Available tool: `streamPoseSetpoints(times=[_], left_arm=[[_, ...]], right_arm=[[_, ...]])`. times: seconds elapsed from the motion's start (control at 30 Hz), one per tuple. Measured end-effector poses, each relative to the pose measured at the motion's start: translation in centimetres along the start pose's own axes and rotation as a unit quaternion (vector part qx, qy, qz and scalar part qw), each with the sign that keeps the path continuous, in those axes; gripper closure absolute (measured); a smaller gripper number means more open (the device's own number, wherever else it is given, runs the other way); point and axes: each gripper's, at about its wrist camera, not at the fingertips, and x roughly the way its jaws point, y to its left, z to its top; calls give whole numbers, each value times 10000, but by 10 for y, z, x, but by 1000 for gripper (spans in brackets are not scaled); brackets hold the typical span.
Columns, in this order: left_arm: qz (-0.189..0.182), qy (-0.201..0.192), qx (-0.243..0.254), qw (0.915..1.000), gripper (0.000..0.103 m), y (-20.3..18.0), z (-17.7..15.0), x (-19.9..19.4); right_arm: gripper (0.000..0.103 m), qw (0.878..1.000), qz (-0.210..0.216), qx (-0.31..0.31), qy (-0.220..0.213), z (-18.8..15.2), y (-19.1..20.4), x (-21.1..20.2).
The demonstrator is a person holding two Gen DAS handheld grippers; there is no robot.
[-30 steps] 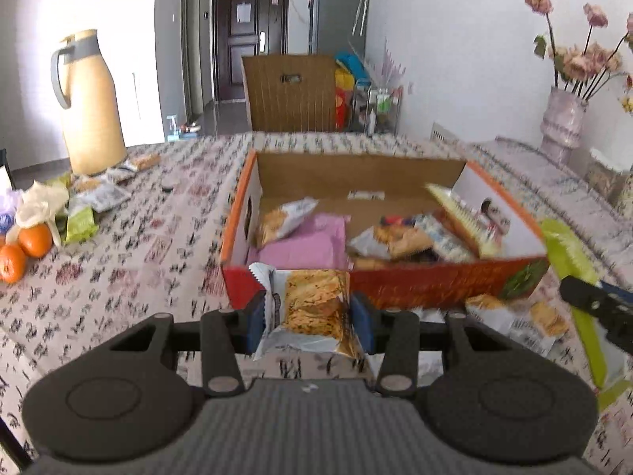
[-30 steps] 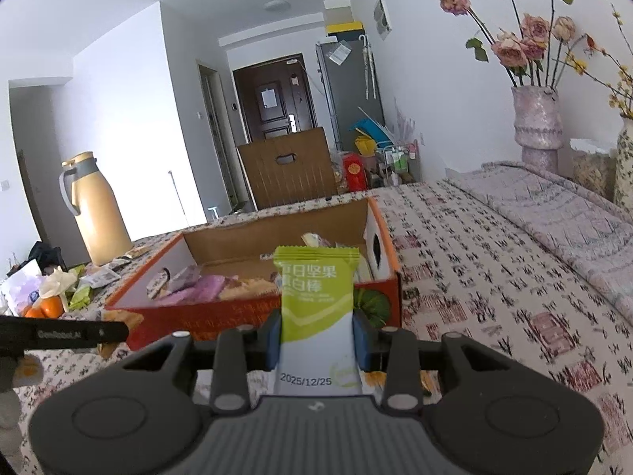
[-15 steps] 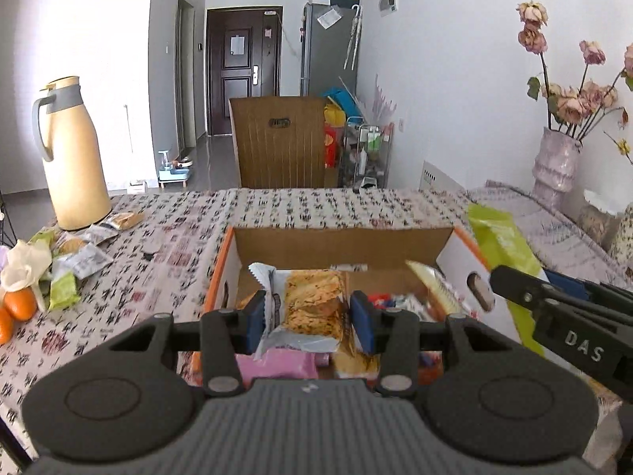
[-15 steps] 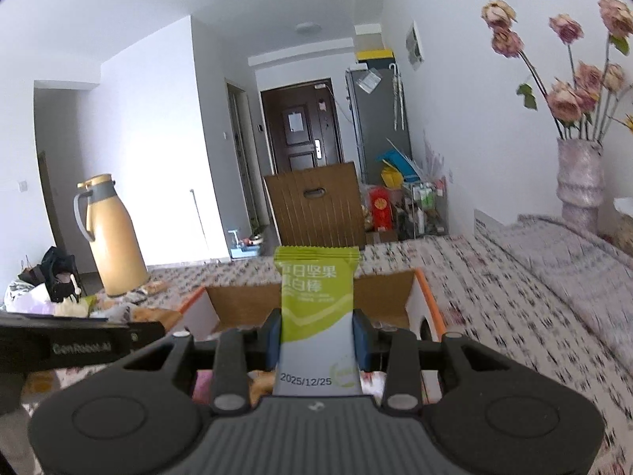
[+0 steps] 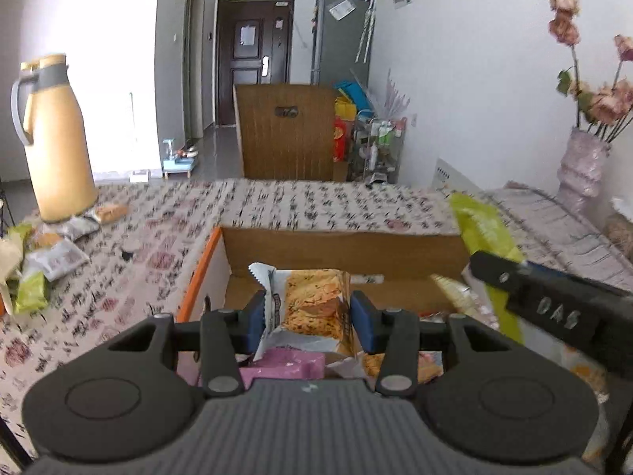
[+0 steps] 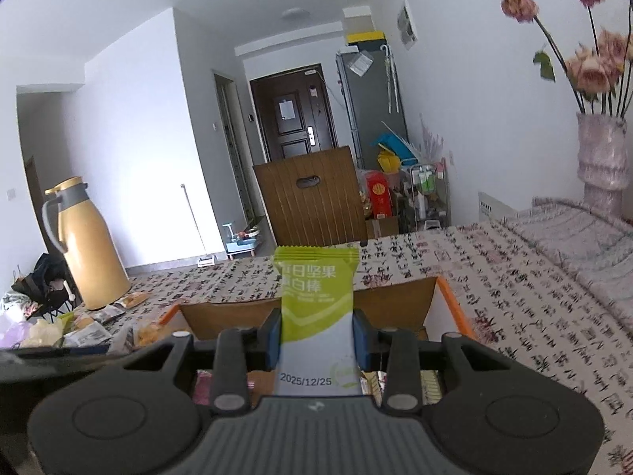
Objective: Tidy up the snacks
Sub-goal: 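Carry both packets over the box and open both grippers to drop them, then move both grippers back to the snack pile in front of the box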
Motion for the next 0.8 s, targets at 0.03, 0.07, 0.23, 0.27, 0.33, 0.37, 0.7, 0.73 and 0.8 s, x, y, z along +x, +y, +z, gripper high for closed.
streamPoseSetpoints(times=[0.03, 0.07, 0.23, 0.27, 0.33, 0.37, 0.7, 0.73, 0.8], left_arm=[[8, 66, -8, 10000, 57, 2, -3, 6], [12, 126, 12, 9999, 57, 2, -5, 10], [9, 132, -23, 9999, 55, 8, -10, 13], [6, 126, -33, 9999, 54, 8, -11, 13], [35, 78, -69, 9999, 49, 9, -13, 13], [53, 66, -79, 9999, 44, 9, -13, 12], [366, -117, -449, 9983, 0, 20, -11, 9], [366, -114, -445, 9983, 0, 20, -11, 9], [364, -116, -433, 9983, 0, 20, -12, 8]], right_arm=[[68, 10000, -11, 7, 40, -2, -1, 4], [68, 10000, -8, 7, 88, -4, -2, 7], [67, 9995, 23, 13, 311, -12, -6, 17], [66, 9993, 52, -3, 357, -14, -6, 18], [64, 9991, 64, -8, 411, -17, -6, 20], [63, 9991, 43, -3, 418, -17, -7, 20], [0, 9991, -131, 338, 215, -17, -24, 14], [0, 9991, -121, 345, 201, -16, -24, 13], [0, 9992, -114, 345, 174, -16, -25, 11]])
